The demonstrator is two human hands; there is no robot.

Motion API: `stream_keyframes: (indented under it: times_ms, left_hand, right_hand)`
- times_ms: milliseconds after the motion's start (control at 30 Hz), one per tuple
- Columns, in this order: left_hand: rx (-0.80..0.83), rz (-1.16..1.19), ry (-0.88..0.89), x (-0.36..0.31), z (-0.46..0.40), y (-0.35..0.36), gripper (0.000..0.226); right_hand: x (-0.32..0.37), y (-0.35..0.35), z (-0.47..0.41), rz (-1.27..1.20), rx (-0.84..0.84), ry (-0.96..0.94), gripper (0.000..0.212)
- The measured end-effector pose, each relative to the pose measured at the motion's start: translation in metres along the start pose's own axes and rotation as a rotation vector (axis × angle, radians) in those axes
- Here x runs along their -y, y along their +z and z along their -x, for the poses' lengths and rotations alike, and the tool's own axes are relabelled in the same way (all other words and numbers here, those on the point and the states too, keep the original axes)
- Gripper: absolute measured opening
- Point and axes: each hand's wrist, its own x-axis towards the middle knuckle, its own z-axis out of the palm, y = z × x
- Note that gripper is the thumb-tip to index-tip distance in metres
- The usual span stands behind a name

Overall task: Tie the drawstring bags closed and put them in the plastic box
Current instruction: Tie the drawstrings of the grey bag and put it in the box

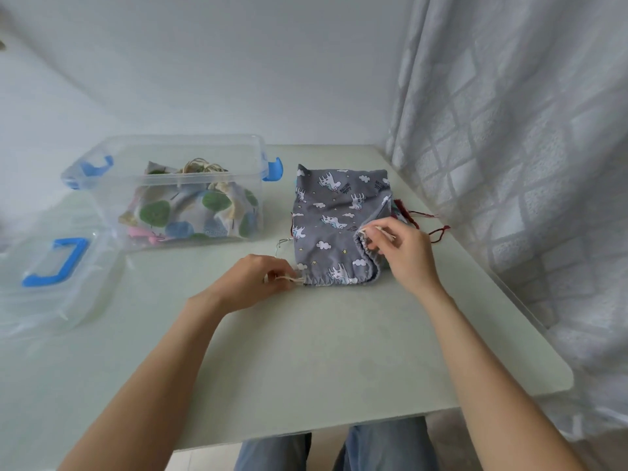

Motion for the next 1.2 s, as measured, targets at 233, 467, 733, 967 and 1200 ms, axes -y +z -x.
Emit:
stream_keyframes:
  times_ms: [233,467,733,967,1200]
  left_hand:
    - [-0.353,0.694,-0.172,0.005,0.005,-0.025,0.026]
    - [-0.591,1.491,-0.092,-0.006,-0.003,-0.031,0.032]
    - [-0.677,1.764,-0.214,-0.005,-0.009,-0.025,0.044]
    - [-0.566,0.577,-0.314,-0.011,-0.024,-0.008,0.038]
    - [-0.538,-0.076,-0.176,0.02,0.0,-0.015,0.032]
  right_hand:
    - [-0.008,0.008,0.003,-0.286,-0.211,0.156,0.014]
    - [-0.024,-0.007,0.005,-0.298,-0.409,0.365,0.013]
    - [-0.003,-0.002,-0.001,-1.164,-0.28,0.308,0.016]
    - [0.004,0.006,-0.003,-1.192,-0.168,0.36,0.031]
    - [-0.025,-0.011,0.003,-0.446,-0.368,0.302,0.026]
